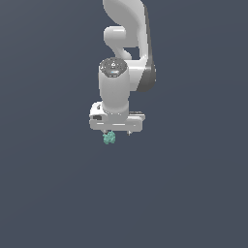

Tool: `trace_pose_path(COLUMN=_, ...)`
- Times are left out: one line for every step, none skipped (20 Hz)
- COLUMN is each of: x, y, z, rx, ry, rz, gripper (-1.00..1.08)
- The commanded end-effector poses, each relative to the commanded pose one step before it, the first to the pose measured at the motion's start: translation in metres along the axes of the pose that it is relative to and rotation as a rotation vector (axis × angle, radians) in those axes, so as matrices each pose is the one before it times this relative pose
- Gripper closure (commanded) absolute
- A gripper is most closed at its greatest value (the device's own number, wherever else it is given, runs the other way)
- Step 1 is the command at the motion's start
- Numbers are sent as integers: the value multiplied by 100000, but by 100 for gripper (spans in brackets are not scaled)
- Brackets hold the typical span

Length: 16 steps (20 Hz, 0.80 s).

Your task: Pick up the object and move it to a goal position.

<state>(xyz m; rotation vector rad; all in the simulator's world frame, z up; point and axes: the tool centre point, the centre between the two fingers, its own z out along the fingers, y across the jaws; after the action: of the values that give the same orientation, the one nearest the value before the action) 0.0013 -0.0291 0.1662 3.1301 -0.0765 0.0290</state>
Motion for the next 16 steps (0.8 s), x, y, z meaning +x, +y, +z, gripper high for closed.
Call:
trace_pose_path(x=200, y=651, z=-428, rx=-249, ry=687, rz=775, gripper=-92)
trace_pose_path(x=-6, y=2, z=2, rx=0, ry=0, rz=0, gripper=-92)
trace_pose_path(x=-34, y=-135, z=84, rx=49, ry=-141, rz=-159, gripper=-92)
trace_pose_path(x=-12, y=-70, z=38, rx=25, ry=-72, rz=-61, gripper=-92)
trace_pose_path(x=-10, y=44, z=15, rx=0, ry=0, rz=0, gripper=-92)
trace_pose_path(x=-30, y=39, z=34, rx=-6, ry=16, rz=-137, gripper=-92)
trace_pose_path(x=-52, y=69, z=78, rx=3, ry=-8, rz=-218, gripper=-92)
trace_pose_path(x=-78, y=91, z=119, rx=10, ry=-28, rz=-307, gripper=-92)
trace_pose_path(x=-103, y=104, z=158, rx=16, ry=-45, rz=-412, gripper=-92)
trace_pose_path(x=-129, y=121, z=196, rx=22, ry=-60, rz=-508, gripper=-92)
trace_pose_path(x=-155, y=139, z=230, rx=28, ry=-73, rz=-597, gripper=-92)
trace_pose_path(x=-179, y=156, z=261, rx=33, ry=-82, rz=-681, gripper=-92)
trace_pose_path(x=-204, y=178, z=290, rx=37, ry=-88, rz=-760, gripper=-92)
trace_pose_path(x=-231, y=199, z=320, rx=41, ry=-93, rz=-845, gripper=-92)
trace_pose_path(x=-260, y=214, z=350, rx=47, ry=-101, rz=-933, gripper=-92)
trace_pose_path(x=-292, y=227, z=382, rx=55, ry=-112, rz=-1026, gripper=-92)
